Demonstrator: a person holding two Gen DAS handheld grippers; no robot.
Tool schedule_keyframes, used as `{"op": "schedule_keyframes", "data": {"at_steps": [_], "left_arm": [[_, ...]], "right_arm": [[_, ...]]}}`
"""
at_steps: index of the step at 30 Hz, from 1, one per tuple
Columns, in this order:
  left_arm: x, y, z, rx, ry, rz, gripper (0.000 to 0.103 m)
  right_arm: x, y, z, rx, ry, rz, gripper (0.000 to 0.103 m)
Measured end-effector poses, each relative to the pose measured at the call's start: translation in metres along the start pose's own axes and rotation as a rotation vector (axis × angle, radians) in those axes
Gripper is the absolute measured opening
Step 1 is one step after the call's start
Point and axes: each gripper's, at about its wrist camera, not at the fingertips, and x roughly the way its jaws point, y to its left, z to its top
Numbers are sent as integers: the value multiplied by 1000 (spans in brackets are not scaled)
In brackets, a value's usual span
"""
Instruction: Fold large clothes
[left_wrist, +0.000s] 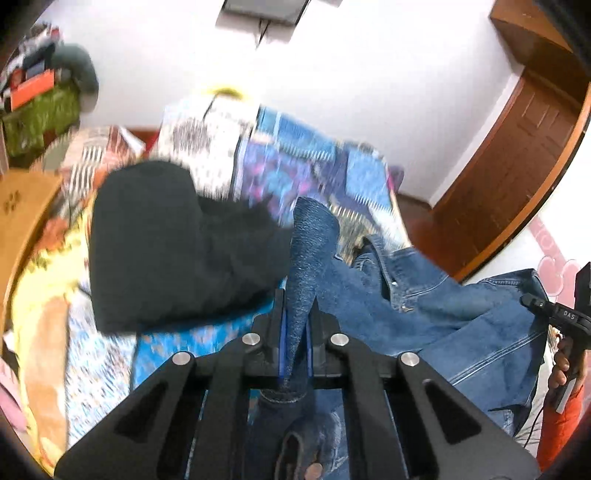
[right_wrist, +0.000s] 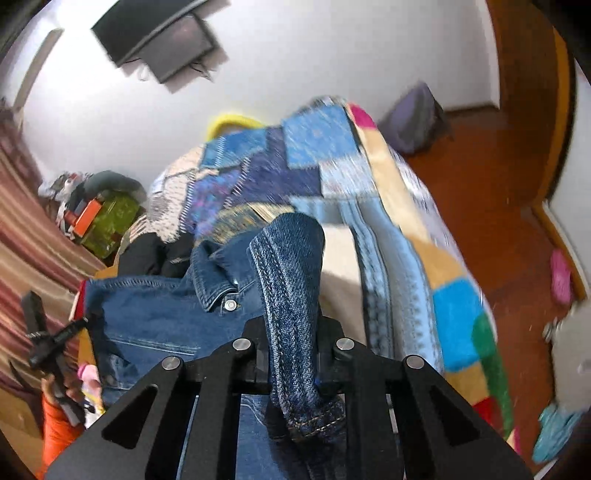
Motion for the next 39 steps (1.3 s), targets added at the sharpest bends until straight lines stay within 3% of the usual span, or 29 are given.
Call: {"op": "schedule_keyframes", "data": {"at_steps": [4, 10, 16, 19, 25, 29, 32, 35, 39], "left_arm": [[-17, -4, 22, 28, -62, 8, 7], [-2, 13, 43, 26, -89, 67, 7], [48, 48, 40, 5, 5, 148, 7], [81, 71, 32, -9, 52, 217, 7], [119, 107, 26, -66, 97, 216, 7], [140, 101, 19, 36, 140, 286, 8], [142, 100, 16, 43, 143, 304, 9], [134, 98, 18, 37, 133, 312, 9], [112, 90, 16, 79, 130, 348, 9]], "right_arm": [[3, 22, 22, -45, -43, 9, 11], [42, 28, 47, -46, -50, -2, 11], [108, 8, 49, -3, 37, -75, 11], [141, -9, 44, -1, 73, -154, 11], [180, -42, 30, 30, 147, -191, 11], [179, -44, 25, 25, 142, -178, 12], [171, -38, 25, 1, 130, -192, 15], [159, -30, 23, -25, 111, -213, 16], [142, -25, 20, -5, 117, -227, 25]]}}
